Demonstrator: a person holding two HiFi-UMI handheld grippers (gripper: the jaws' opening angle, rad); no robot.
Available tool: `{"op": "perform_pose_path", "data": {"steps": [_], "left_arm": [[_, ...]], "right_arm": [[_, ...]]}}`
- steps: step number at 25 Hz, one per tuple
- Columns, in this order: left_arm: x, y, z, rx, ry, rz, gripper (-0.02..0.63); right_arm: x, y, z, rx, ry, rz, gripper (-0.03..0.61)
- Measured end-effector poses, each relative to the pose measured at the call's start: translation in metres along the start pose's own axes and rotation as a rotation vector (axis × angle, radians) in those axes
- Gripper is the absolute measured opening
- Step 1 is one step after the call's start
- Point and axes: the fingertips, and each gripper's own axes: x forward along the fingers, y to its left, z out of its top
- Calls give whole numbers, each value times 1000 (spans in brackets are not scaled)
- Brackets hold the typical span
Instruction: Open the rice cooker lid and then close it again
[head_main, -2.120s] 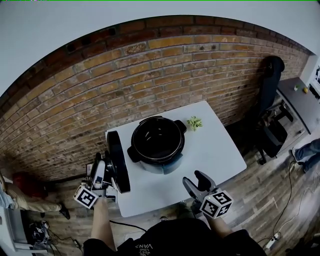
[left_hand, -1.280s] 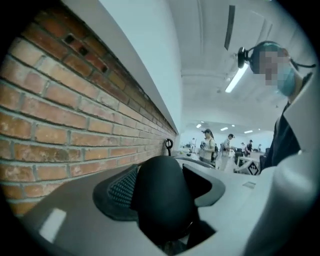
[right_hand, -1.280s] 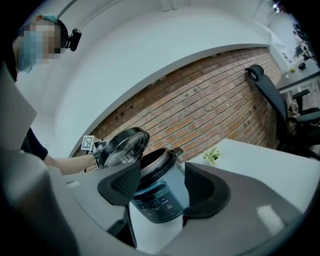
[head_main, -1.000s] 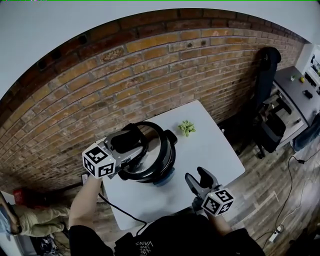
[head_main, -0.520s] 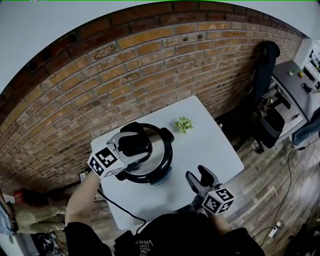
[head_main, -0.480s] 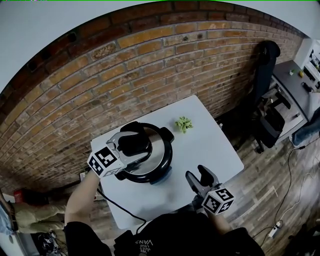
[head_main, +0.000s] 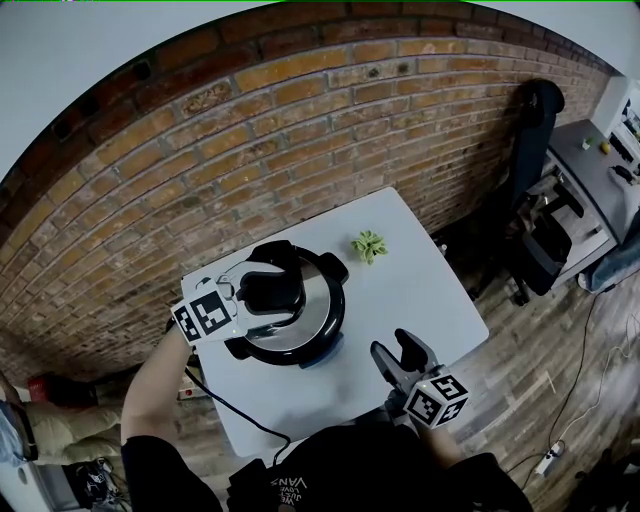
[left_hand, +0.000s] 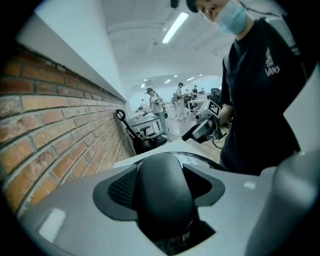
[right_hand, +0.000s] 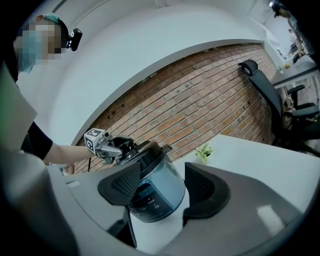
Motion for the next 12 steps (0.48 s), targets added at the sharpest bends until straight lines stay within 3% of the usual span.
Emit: {"op": "perform_pose_path", "data": {"steps": [6,12], "left_arm": [[3,0,0,-51,-79,-66,285],[4,4,-7,-118,-65,-1,281]], "right_arm": [[-3,-7,0,4,4,-13,267],[1,-2,-3,1,13,3,267]]}}
